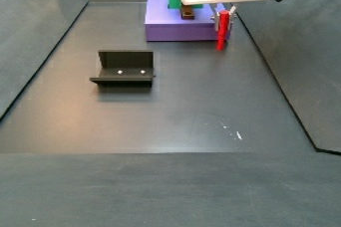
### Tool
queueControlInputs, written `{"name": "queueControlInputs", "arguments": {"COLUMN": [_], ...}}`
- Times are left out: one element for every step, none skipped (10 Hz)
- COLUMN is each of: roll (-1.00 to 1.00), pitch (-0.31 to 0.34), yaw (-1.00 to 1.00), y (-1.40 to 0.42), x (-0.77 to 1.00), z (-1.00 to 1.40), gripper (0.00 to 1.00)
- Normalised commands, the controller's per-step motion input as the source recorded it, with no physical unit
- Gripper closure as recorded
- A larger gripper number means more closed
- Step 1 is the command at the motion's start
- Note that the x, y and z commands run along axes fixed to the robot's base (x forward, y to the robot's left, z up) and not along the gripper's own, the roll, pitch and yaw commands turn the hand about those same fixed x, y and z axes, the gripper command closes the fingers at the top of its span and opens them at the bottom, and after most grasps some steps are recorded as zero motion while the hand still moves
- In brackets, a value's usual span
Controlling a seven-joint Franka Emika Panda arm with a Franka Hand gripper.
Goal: Pick up the red object. Move up. Move to above the board. Insert the red object.
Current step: Pick up the red object, then move up.
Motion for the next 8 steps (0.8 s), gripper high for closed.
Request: {"name": "queueControlInputs", "arguments": {"roll": [0.00,0.00,0.00,0.00,0.00,0.00,0.00,0.00], "pitch": [0.000,0.000,0.000,0.000,0.000,0.000,-0.012,0.041], "yaw": [0.00,0.00,0.00,0.00,0.00,0.00,-0.05,-0.06], "y": [0.00,0.00,0.00,0.00,0.00,0.00,-0.04,-0.04], "x": [0.00,0.00,0.00,0.00,0.00,0.00,0.04,-0.01], "z": [0.00,0.00,0.00,0.00,0.00,0.83,0.84,0.65], "gripper": [1.00,1.00,1.00,1.00,1.00,1.00,1.00,1.00]}}
